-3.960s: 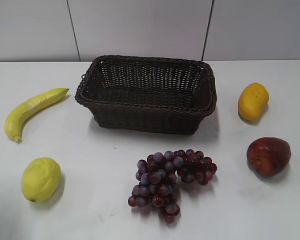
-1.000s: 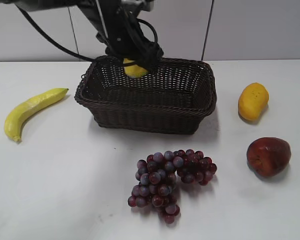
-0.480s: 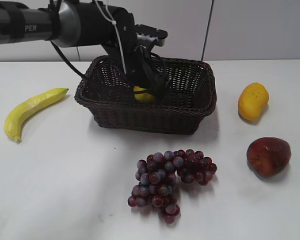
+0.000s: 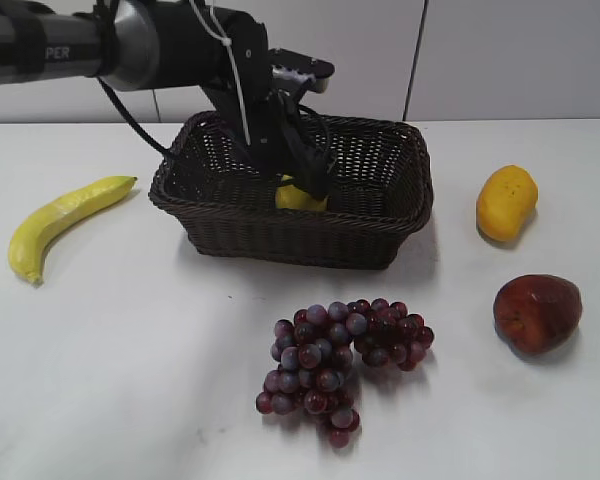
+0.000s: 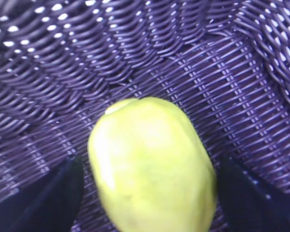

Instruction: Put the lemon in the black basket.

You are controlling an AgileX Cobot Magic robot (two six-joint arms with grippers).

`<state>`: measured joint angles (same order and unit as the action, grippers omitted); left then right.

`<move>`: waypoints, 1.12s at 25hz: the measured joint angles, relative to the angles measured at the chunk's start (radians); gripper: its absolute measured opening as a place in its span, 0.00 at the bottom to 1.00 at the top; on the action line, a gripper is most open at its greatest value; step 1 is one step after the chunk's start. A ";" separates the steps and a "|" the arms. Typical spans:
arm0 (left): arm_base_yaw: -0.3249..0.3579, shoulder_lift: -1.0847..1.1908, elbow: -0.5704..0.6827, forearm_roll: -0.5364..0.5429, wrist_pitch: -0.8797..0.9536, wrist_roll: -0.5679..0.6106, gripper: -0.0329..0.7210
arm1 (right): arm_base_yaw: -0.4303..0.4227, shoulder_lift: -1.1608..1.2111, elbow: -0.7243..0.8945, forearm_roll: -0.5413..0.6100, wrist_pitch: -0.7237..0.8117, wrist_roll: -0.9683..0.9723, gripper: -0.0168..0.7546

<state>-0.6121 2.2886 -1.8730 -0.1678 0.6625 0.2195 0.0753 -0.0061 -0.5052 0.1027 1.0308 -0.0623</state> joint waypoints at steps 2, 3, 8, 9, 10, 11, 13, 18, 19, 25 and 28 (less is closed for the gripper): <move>0.000 -0.030 0.000 0.028 0.003 0.000 0.88 | 0.000 0.000 0.000 0.000 0.000 0.000 0.75; 0.001 -0.045 0.000 0.047 0.004 0.000 0.88 | 0.000 0.000 0.000 0.000 0.000 0.000 0.75; 0.027 -0.137 0.000 0.110 0.064 0.000 0.83 | 0.000 0.000 0.000 0.000 0.000 0.000 0.75; 0.039 -0.153 0.000 0.121 0.092 0.000 0.83 | 0.000 0.000 0.000 0.000 0.000 0.000 0.75; 0.051 -0.167 0.000 0.130 0.122 0.000 0.82 | 0.000 0.000 0.000 0.000 0.000 0.000 0.75; 0.067 -0.177 -0.001 0.138 0.166 0.000 0.81 | 0.000 0.000 0.000 0.000 0.000 0.000 0.75; 0.105 -0.196 -0.003 0.154 0.264 -0.018 0.81 | 0.000 0.000 0.000 0.000 0.000 0.000 0.75; 0.248 -0.204 -0.005 0.173 0.519 -0.057 0.80 | 0.000 0.000 0.000 0.000 0.000 0.000 0.75; 0.281 -0.204 -0.005 0.174 0.532 -0.065 0.80 | 0.000 0.000 0.000 0.000 0.000 0.000 0.75; 0.445 -0.245 -0.005 0.089 0.546 -0.173 0.76 | 0.000 0.000 0.000 0.000 0.000 0.001 0.75; 0.483 -0.306 -0.005 0.056 0.547 -0.182 0.76 | 0.000 0.000 0.000 0.000 0.000 0.000 0.75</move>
<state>-0.1292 1.9828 -1.8781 -0.1120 1.2092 0.0377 0.0753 -0.0061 -0.5052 0.1027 1.0308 -0.0620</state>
